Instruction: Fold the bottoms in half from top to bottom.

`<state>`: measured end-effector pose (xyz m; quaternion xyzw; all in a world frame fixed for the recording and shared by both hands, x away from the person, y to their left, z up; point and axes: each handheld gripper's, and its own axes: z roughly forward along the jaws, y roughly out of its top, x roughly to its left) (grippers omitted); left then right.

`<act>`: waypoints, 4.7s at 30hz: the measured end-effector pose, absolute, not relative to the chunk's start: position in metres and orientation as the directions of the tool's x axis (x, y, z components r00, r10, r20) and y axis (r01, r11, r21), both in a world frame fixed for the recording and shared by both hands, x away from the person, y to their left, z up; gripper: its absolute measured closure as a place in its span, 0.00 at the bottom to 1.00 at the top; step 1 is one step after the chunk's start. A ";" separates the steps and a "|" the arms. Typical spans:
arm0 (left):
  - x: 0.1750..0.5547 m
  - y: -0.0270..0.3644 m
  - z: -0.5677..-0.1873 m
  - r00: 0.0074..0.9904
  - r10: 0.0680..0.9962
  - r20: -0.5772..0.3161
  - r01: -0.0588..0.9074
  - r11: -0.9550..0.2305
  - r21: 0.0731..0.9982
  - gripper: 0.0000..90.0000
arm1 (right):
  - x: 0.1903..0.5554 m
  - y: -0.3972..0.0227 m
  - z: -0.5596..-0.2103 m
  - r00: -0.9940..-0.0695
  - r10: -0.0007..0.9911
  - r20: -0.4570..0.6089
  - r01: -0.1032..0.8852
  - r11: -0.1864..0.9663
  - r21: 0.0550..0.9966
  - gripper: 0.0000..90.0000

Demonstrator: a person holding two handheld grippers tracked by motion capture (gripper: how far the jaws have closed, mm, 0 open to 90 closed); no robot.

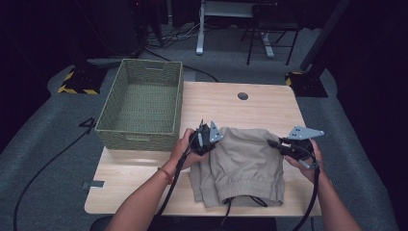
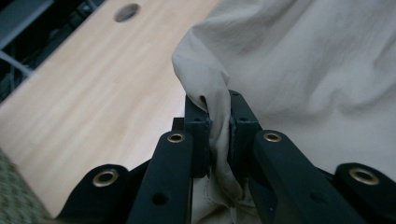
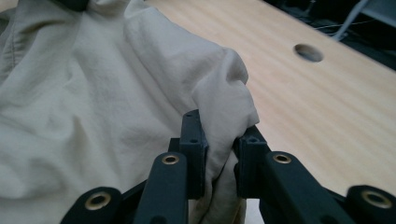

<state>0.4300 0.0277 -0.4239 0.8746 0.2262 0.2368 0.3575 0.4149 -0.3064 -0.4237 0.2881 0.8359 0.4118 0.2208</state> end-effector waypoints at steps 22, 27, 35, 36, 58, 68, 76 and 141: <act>0.328 0.054 -0.485 0.873 0.407 0.268 0.132 -0.726 0.675 0.85 | 0.304 -0.325 -0.482 -0.810 0.555 -0.192 0.195 0.563 0.803 0.79; 0.325 0.065 -0.487 0.883 0.407 0.234 0.155 -0.723 0.673 0.78 | 0.301 -0.332 -0.487 -0.793 0.591 -0.149 0.242 0.530 0.813 0.71; 0.314 0.096 -0.458 0.866 0.464 0.184 0.179 -0.634 0.753 0.56 | 0.278 -0.359 -0.468 -0.741 0.663 -0.102 0.266 0.431 0.862 0.53; 0.314 0.098 -0.452 0.871 0.461 0.168 0.177 -0.614 0.769 0.54 | 0.276 -0.361 -0.461 -0.734 0.672 -0.096 0.259 0.409 0.875 0.53; 0.351 0.035 -0.483 0.955 0.291 0.050 0.173 -0.690 0.703 0.80 | 0.315 -0.304 -0.483 -0.725 0.685 -0.062 0.376 0.470 0.799 0.63; 0.322 0.034 -0.486 0.956 0.278 0.097 0.136 -0.708 0.693 0.62 | 0.333 -0.322 -0.485 -0.624 0.777 -0.081 0.414 0.417 0.809 0.45; 0.322 0.044 -0.443 0.929 0.351 0.113 0.126 -0.591 0.797 0.34 | 0.338 -0.326 -0.459 -0.571 0.820 -0.043 0.424 0.340 0.840 0.32; 0.328 -0.023 -0.500 0.946 0.311 0.094 0.135 -0.638 0.758 0.60 | 0.334 -0.358 -0.483 -0.509 0.860 -0.035 0.500 0.329 0.801 0.39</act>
